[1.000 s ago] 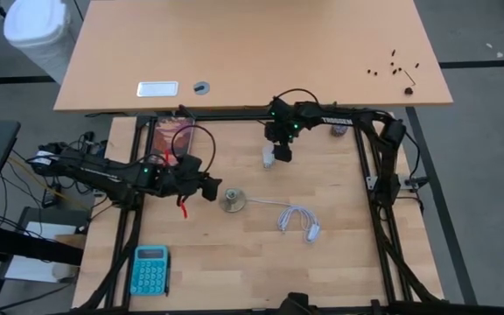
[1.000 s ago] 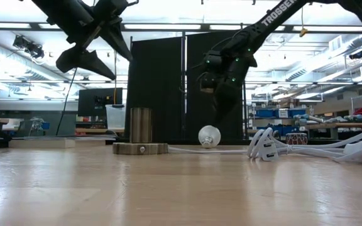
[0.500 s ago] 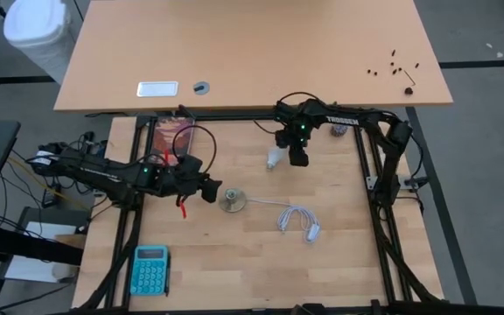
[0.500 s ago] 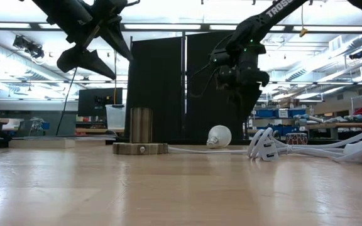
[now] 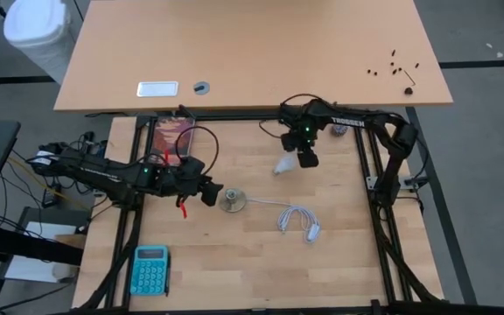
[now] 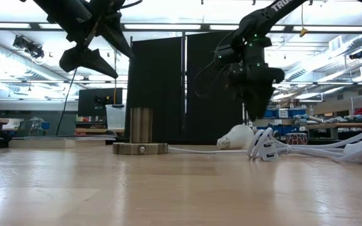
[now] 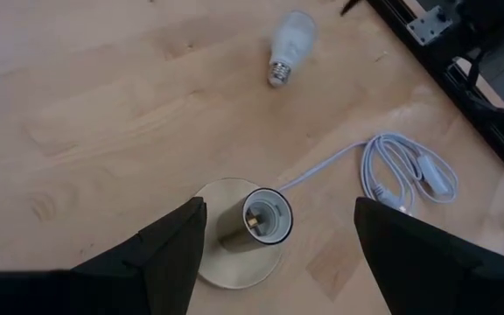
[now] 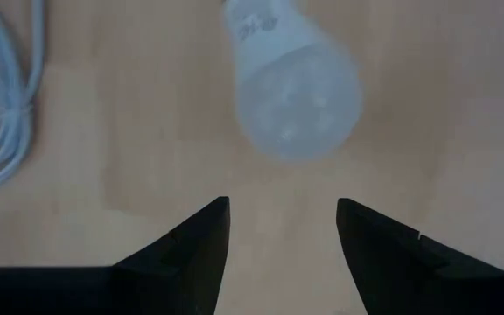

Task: Screw lightbulb
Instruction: Insert the white lightbulb into the lamp

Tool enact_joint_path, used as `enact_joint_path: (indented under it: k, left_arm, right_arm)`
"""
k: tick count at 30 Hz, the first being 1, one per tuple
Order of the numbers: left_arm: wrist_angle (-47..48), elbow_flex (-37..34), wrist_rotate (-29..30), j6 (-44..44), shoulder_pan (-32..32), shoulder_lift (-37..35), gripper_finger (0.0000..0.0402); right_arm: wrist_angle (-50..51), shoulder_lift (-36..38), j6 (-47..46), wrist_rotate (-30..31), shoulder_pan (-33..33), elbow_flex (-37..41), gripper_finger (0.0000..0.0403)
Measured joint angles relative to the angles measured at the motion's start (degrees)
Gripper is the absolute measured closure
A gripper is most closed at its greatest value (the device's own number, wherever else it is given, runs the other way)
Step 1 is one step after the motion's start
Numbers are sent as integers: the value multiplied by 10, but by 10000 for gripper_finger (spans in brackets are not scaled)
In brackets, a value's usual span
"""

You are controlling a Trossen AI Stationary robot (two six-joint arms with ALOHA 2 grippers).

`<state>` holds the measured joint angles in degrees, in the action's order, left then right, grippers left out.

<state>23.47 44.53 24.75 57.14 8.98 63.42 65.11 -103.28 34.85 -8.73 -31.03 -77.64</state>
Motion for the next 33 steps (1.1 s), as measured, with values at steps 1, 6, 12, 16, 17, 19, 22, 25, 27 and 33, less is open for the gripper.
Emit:
enact_joint_path:
  k: [1, 6, 12, 16, 17, 19, 22, 25, 27, 33]
  left_arm:
    - [0, 0, 0, 0, 0, 0, 108]
    - [1, 0, 0, -1, 0, 0, 108]
    - [5, 0, -11, -14, 1, 0, 108]
    - [3, 0, -19, -14, 1, 0, 108]
    - [2, 0, -19, -14, 1, 0, 108]
    - [0, 0, -19, -14, 1, 0, 108]
    - [0, 0, -27, -16, 1, 0, 108]
    - [-1, 0, -51, -28, 1, 0, 108]
    - [-1, 0, -65, -29, 1, 0, 108]
    - [-3, 0, -67, -28, 1, 0, 108]
  right_arm:
    - [1, 2, -8, -1, 5, 8, 183]
    - [-4, 4, -36, -14, 41, 49, 183]
    - [-89, 88, -82, -56, 61, 149, 200]
    - [-202, 208, -117, -68, 54, 252, 218]
    - [-235, 237, -125, -70, 53, 278, 221]
    - [-302, 288, -138, -81, 53, 332, 225]
    - [-411, 351, -141, -101, 51, 409, 226]
    - [-499, 390, -143, -102, 42, 468, 215]
    - [-536, 398, -155, -102, 30, 493, 198]
    - [-642, 360, -150, -115, -4, 533, 116]
